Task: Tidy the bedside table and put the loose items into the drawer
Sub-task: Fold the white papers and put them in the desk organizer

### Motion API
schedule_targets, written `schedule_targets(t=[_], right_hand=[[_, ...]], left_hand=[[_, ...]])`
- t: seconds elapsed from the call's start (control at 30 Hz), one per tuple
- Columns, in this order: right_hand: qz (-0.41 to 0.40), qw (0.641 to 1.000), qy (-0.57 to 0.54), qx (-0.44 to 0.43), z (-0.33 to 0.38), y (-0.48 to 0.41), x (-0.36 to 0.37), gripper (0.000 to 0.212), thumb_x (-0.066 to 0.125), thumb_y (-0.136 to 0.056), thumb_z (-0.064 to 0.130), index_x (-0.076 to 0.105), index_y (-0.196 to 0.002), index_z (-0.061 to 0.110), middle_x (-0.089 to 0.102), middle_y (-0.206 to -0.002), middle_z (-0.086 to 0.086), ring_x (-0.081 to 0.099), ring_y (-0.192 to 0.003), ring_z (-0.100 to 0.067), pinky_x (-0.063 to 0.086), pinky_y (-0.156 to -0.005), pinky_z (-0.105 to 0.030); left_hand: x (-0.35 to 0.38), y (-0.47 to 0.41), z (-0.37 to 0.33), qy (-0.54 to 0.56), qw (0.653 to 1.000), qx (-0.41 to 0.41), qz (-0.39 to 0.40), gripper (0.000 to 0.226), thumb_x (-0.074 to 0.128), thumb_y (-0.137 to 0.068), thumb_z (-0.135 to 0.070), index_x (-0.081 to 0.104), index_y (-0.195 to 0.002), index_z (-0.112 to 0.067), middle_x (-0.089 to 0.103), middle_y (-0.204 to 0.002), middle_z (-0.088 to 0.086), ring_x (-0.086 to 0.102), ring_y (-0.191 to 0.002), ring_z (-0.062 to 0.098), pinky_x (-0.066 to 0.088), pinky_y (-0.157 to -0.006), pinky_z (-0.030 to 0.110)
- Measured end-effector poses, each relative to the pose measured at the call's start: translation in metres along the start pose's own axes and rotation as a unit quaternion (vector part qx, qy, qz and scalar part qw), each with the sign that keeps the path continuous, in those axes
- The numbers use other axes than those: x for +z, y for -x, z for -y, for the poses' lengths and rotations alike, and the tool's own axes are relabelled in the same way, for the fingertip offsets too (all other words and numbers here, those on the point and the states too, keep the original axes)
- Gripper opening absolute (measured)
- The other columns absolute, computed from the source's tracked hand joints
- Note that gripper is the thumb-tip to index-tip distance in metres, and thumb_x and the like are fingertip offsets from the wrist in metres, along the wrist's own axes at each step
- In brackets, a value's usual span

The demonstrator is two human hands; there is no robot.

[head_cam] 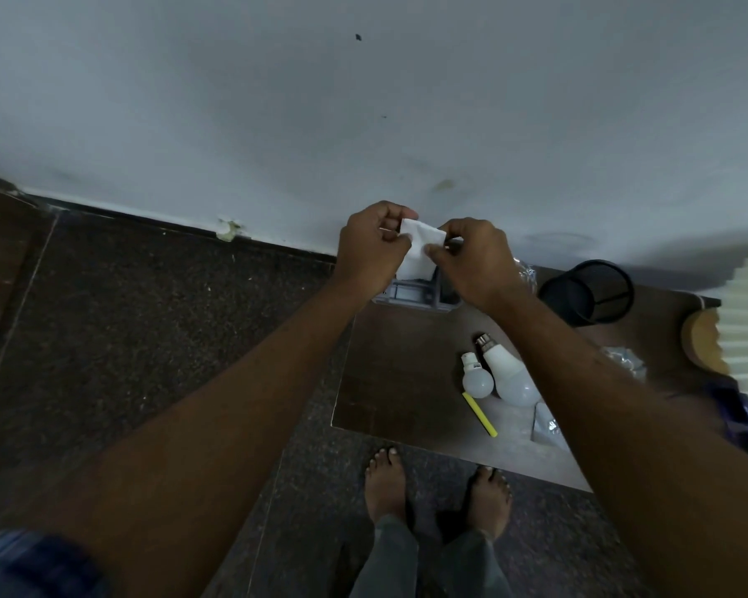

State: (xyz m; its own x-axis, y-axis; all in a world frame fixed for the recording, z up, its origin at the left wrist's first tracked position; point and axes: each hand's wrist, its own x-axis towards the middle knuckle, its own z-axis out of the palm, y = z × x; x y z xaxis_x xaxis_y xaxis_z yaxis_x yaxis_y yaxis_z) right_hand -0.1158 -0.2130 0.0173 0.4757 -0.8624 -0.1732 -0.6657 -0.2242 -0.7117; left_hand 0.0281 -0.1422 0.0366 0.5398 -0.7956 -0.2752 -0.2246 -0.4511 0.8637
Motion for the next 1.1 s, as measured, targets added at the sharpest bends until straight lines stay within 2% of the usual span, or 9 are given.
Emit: schedule_targets(t=[0.17, 0.3, 0.57, 0.77, 1.1], right_hand=[[0.013, 1.0, 0.005, -0.006, 0.001, 0.0, 0.001, 0.019, 0.075, -0.088, 0.025, 0.073, -0.103, 0.015, 0.074, -0.099, -0.005, 0.068, -0.087, -0.021, 0.059, -0.08, -0.042], [0.023, 1.0, 0.009, -0.009, 0.001, -0.001, 0.003, 0.019, 0.074, -0.089, 0.024, 0.072, -0.107, 0.018, 0.074, -0.101, -0.004, 0.069, -0.086, -0.019, 0.061, -0.08, -0.044], [0.033, 0.999, 0.018, -0.009, 0.003, 0.001, 0.004, 0.013, 0.07, -0.091, 0.022, 0.074, -0.104, 0.021, 0.072, -0.088, 0.0, 0.067, -0.075, -0.018, 0.06, -0.074, -0.045], [0.041, 0.999, 0.034, -0.006, 0.005, 0.001, 0.007, 0.015, 0.07, -0.092, 0.024, 0.073, -0.106, 0.019, 0.074, -0.094, -0.004, 0.068, -0.082, -0.023, 0.059, -0.078, -0.048], [0.03, 0.999, 0.042, -0.009, 0.005, 0.004, 0.008, 0.02, 0.07, -0.092, 0.019, 0.073, -0.111, 0.02, 0.073, -0.105, -0.003, 0.067, -0.089, -0.02, 0.059, -0.082, -0.045]], left_hand=[[0.002, -0.004, 0.006, -0.045, 0.999, 0.016, 0.002, 0.03, 0.071, -0.08, 0.004, 0.075, -0.106, -0.012, 0.076, -0.096, 0.003, 0.073, -0.089, 0.017, 0.062, -0.085, 0.036], [0.002, -0.003, 0.011, -0.079, 0.997, 0.022, 0.008, 0.031, 0.076, -0.08, -0.002, 0.075, -0.109, -0.014, 0.075, -0.094, -0.001, 0.071, -0.083, 0.012, 0.062, -0.08, 0.031], [0.002, -0.002, 0.013, -0.092, 0.996, 0.018, 0.005, 0.031, 0.078, -0.079, -0.005, 0.075, -0.107, -0.018, 0.077, -0.094, -0.002, 0.073, -0.084, 0.013, 0.063, -0.08, 0.036], [0.003, -0.001, 0.015, -0.097, 0.995, 0.024, 0.002, 0.033, 0.076, -0.079, -0.004, 0.076, -0.11, -0.017, 0.076, -0.098, -0.004, 0.072, -0.087, 0.01, 0.062, -0.079, 0.025], [0.004, 0.003, 0.017, -0.084, 0.996, 0.029, -0.003, 0.034, 0.075, -0.081, -0.001, 0.074, -0.113, -0.014, 0.078, -0.099, 0.0, 0.074, -0.089, 0.011, 0.062, -0.084, 0.029]])
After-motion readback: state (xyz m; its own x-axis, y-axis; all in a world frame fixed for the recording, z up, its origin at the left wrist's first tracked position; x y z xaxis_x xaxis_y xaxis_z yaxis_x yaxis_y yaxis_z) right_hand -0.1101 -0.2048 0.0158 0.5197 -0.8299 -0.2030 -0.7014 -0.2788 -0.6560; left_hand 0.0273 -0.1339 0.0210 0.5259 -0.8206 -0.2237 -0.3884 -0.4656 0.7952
